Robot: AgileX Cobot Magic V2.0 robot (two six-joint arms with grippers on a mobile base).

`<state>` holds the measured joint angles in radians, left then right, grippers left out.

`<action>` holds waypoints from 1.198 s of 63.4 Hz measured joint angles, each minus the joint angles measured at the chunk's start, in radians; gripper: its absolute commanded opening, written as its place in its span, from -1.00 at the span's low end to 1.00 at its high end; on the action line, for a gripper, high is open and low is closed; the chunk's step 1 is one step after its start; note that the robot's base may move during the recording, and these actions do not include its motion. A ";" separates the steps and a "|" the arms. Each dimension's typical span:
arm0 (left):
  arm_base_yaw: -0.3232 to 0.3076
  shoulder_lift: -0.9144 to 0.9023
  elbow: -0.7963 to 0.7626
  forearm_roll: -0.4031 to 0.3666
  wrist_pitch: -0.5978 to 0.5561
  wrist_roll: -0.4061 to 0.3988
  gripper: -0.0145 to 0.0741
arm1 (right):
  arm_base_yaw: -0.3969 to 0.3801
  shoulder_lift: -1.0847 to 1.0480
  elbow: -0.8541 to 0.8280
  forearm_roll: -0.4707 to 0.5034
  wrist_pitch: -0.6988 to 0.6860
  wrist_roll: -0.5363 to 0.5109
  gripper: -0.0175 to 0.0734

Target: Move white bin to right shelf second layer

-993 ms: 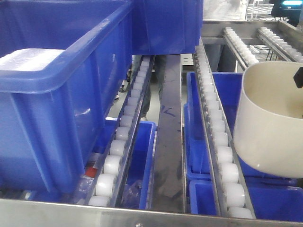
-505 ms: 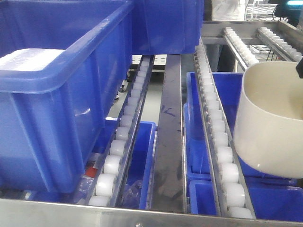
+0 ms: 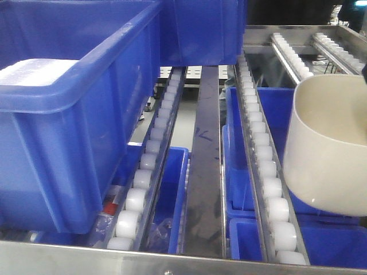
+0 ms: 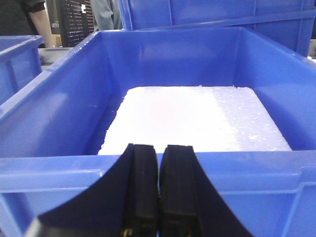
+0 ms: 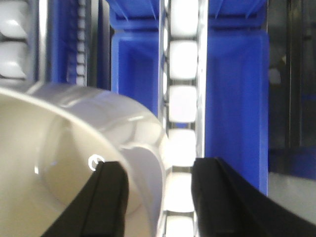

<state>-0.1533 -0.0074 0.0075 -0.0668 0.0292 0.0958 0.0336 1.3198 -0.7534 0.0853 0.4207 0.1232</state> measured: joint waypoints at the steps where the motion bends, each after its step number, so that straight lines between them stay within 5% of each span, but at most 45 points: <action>1: 0.000 0.000 0.000 0.000 0.000 0.000 -0.48 | 0.000 -0.004 0.000 0.000 0.000 0.000 0.28; 27: 0.000 0.000 0.000 0.000 0.000 0.000 -0.48 | 0.000 -0.183 0.000 0.000 0.005 0.000 0.23; 43: 0.000 0.000 0.000 0.000 0.000 0.000 -0.48 | 0.000 -0.424 0.044 0.000 -0.045 0.000 -0.54; 76: 0.000 0.000 0.000 0.000 0.000 0.000 -0.48 | 0.000 -0.827 0.293 0.001 -0.225 0.000 -0.49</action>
<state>-0.1533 -0.0074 0.0075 -0.0668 0.0292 0.0958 0.0336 0.4927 -0.4607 0.0867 0.1958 0.1232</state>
